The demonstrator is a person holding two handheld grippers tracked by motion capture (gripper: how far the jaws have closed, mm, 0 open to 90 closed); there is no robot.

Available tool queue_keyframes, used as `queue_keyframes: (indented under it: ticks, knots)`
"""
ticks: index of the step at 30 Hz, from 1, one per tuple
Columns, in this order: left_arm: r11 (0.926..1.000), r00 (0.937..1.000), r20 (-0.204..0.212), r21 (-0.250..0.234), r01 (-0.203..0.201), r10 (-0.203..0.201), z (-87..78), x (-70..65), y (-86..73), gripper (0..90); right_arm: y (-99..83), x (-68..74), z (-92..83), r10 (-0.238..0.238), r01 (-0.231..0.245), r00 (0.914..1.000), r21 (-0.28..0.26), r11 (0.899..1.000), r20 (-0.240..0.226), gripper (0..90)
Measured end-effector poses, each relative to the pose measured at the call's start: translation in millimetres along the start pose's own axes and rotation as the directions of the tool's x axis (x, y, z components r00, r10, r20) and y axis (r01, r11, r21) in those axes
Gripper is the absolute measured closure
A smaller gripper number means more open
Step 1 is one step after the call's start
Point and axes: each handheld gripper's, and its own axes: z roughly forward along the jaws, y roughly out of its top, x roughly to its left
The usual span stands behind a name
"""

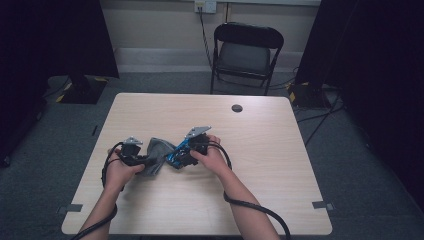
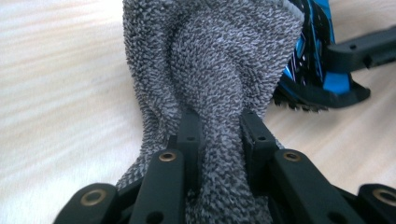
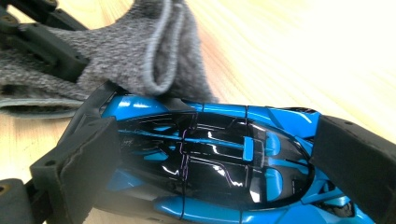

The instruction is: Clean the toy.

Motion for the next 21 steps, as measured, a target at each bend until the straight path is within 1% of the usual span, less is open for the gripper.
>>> queue_keyframes:
  ticks: [2,6,8,12,13,14,17,19,21]
  knots:
    - [1.0,1.0,0.006,-0.001,-0.006,0.006,-3.4,-1.1,-4.0,73.2,0.1,0.2,0.0,0.001,-0.001,1.0,0.001,1.0,0.001,0.8]
    - [0.9999,0.9999,0.007,-0.01,0.011,-0.011,-10.5,-3.1,-11.0,73.1,0.0,0.7,0.0,0.002,-0.002,1.0,-0.001,1.0,0.003,0.8]
    - [1.0,0.9999,0.013,-0.006,0.008,-0.008,-13.5,-3.4,-14.0,73.1,-0.2,0.8,-0.1,0.002,-0.002,1.0,-0.002,1.0,0.006,0.8]
    - [0.9992,0.9999,-0.002,-0.036,0.014,-0.014,-22.8,-5.1,-15.2,72.9,-0.2,1.0,-0.3,0.004,-0.004,1.0,-0.001,1.0,0.009,0.8]
    - [0.9991,0.9999,0.001,-0.041,0.013,-0.013,-26.2,-4.9,-14.9,73.0,-0.1,0.9,-0.3,0.004,-0.004,1.0,0.001,1.0,0.008,0.8]
    - [0.9983,0.9997,0.005,-0.054,0.023,-0.023,-29.4,-5.4,-14.8,72.9,0.0,0.9,-0.3,0.006,-0.006,0.9999,0.001,1.0,0.009,0.8]
    - [0.997,0.9998,-0.004,-0.075,0.02,-0.02,-39.0,-5.7,-14.1,72.8,-0.2,0.4,-0.6,0.003,-0.003,0.9999,0.002,1.0,0.01,0.8]
    - [0.9958,0.9997,-0.011,-0.089,0.021,-0.022,-43.1,-5.4,-13.4,72.7,0.0,0.2,-0.7,0.006,-0.006,0.9999,0.003,1.0,0.012,0.8]
    - [0.9939,0.9993,-0.015,-0.105,0.031,-0.033,-44.8,-5.5,-12.7,72.6,0.4,0.6,-1.0,0.011,-0.011,0.9998,0.008,1.0,0.017,0.8]
